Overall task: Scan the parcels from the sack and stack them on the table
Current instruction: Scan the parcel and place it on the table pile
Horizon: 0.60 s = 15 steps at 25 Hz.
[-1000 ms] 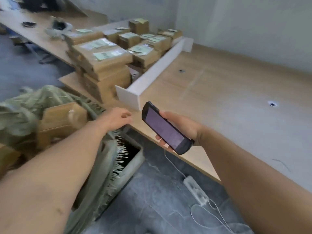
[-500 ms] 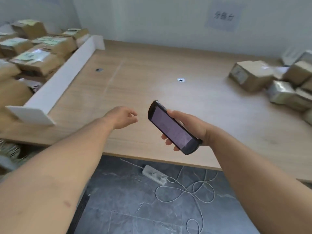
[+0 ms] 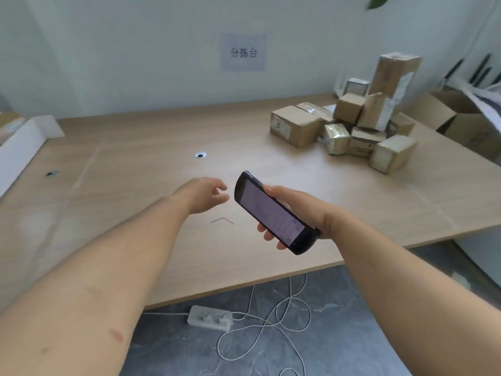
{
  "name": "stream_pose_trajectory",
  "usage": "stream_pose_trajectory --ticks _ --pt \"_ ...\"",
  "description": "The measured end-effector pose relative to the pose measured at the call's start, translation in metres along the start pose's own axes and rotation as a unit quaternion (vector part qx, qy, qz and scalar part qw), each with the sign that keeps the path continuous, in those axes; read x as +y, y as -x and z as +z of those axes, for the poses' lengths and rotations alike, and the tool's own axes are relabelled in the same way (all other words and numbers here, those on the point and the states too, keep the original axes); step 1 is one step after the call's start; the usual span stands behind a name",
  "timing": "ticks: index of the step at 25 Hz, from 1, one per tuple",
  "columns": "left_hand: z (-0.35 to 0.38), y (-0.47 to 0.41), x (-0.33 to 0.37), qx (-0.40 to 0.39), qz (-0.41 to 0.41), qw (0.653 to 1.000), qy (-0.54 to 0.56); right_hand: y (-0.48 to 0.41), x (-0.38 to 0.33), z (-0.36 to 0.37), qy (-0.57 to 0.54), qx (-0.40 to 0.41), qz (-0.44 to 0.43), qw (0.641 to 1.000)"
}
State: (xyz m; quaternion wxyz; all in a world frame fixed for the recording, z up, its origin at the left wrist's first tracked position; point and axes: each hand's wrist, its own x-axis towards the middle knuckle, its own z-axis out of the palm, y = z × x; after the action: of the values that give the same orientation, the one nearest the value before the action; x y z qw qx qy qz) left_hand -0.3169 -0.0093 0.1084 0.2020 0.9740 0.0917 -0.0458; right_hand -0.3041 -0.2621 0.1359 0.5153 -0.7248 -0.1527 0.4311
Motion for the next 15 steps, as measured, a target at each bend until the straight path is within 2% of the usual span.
stream_pose_trajectory --ticks 4,9,15 --pt "0.007 -0.053 0.039 -0.022 0.051 0.998 -0.025 -0.003 0.012 -0.04 -0.034 0.036 -0.002 0.999" --pt "0.016 -0.127 0.086 -0.047 0.114 0.992 -0.005 -0.011 0.015 -0.094 -0.073 0.108 0.011 0.991" --pt "0.023 -0.204 0.139 -0.076 0.17 0.982 0.008 -0.012 0.02 -0.146 -0.143 0.194 0.018 0.97"
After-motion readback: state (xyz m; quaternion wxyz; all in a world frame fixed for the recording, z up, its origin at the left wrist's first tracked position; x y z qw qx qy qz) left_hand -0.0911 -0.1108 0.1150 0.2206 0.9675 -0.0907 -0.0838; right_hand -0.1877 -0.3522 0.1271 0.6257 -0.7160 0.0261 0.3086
